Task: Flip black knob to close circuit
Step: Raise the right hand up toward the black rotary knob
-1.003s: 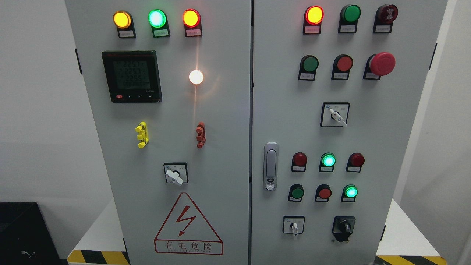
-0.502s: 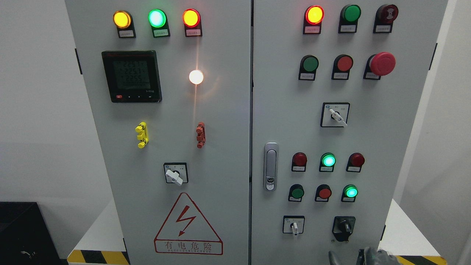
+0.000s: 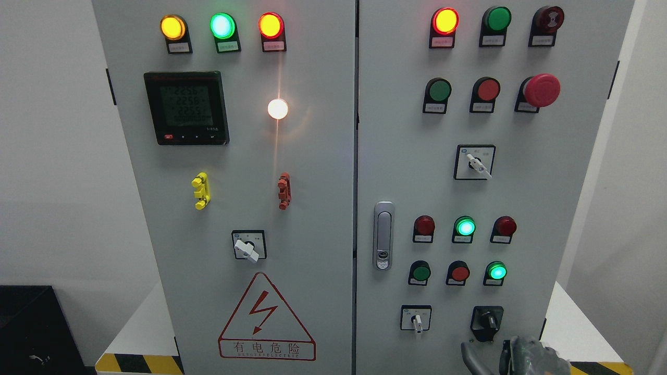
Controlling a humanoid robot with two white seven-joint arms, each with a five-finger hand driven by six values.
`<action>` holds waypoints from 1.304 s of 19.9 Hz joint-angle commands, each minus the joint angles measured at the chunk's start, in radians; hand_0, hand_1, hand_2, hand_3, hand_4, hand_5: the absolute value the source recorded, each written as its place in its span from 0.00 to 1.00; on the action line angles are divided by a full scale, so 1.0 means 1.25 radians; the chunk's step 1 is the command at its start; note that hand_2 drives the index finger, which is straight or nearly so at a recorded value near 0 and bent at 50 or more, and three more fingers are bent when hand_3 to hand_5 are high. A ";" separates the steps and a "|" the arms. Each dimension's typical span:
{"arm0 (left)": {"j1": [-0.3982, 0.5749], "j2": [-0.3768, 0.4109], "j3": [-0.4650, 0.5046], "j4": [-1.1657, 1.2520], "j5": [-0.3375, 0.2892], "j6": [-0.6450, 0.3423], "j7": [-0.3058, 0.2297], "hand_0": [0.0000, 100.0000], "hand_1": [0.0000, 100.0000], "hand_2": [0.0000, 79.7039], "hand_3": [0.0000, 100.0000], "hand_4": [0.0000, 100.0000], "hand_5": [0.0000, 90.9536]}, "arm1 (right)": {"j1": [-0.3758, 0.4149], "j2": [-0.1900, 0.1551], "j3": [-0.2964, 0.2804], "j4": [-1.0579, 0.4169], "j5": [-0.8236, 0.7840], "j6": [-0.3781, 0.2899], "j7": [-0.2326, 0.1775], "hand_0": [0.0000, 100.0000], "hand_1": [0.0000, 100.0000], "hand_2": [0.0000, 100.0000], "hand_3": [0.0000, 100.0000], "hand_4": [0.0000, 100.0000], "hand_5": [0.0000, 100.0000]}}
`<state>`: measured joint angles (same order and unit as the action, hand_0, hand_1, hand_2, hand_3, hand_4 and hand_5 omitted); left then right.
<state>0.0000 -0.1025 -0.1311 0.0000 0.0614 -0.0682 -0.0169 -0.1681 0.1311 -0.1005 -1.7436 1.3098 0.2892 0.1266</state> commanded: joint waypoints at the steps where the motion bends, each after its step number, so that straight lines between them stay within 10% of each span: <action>1: 0.017 0.001 0.001 -0.018 0.000 -0.001 0.000 0.12 0.56 0.00 0.00 0.00 0.00 | -0.020 0.001 -0.003 0.024 0.004 0.014 0.009 0.00 0.04 0.87 1.00 0.90 0.95; 26: 0.017 0.000 -0.001 -0.018 0.000 -0.001 0.000 0.12 0.56 0.00 0.00 0.00 0.00 | -0.047 -0.001 -0.044 0.050 0.020 0.014 0.014 0.00 0.06 0.86 1.00 0.89 0.94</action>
<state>0.0000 -0.1025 -0.1308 0.0000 0.0613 -0.0682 -0.0169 -0.2242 0.1308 -0.1380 -1.6972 1.3320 0.3079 0.1441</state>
